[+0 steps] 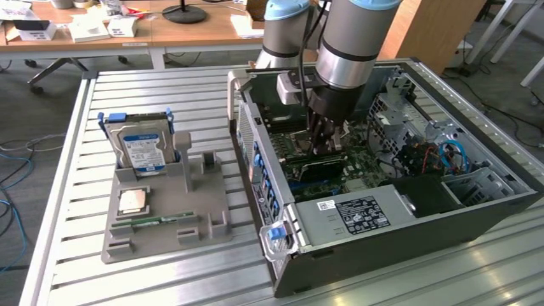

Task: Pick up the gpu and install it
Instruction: 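Press down on the gpu until it lock into place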

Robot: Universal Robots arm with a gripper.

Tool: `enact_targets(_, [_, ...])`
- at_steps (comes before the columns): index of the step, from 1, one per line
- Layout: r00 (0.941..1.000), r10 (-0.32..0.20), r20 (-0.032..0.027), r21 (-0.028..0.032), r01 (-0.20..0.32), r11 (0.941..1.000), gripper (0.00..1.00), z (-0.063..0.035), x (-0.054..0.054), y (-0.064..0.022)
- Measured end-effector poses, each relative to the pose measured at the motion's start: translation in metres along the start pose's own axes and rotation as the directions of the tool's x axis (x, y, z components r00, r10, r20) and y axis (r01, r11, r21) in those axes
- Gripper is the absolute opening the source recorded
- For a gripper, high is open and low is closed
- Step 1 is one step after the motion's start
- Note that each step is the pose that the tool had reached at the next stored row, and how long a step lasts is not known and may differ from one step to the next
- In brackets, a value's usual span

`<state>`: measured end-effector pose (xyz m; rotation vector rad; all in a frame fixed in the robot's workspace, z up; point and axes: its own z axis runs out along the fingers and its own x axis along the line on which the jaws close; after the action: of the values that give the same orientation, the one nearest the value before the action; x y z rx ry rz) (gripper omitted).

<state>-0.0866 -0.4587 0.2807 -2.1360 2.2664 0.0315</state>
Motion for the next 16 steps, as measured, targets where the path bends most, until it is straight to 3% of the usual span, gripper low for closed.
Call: enact_targets(16, [1.0,0.0,0.0001,0.0001,0.0,1.0,0.11,0.004,0.0,-0.0021])
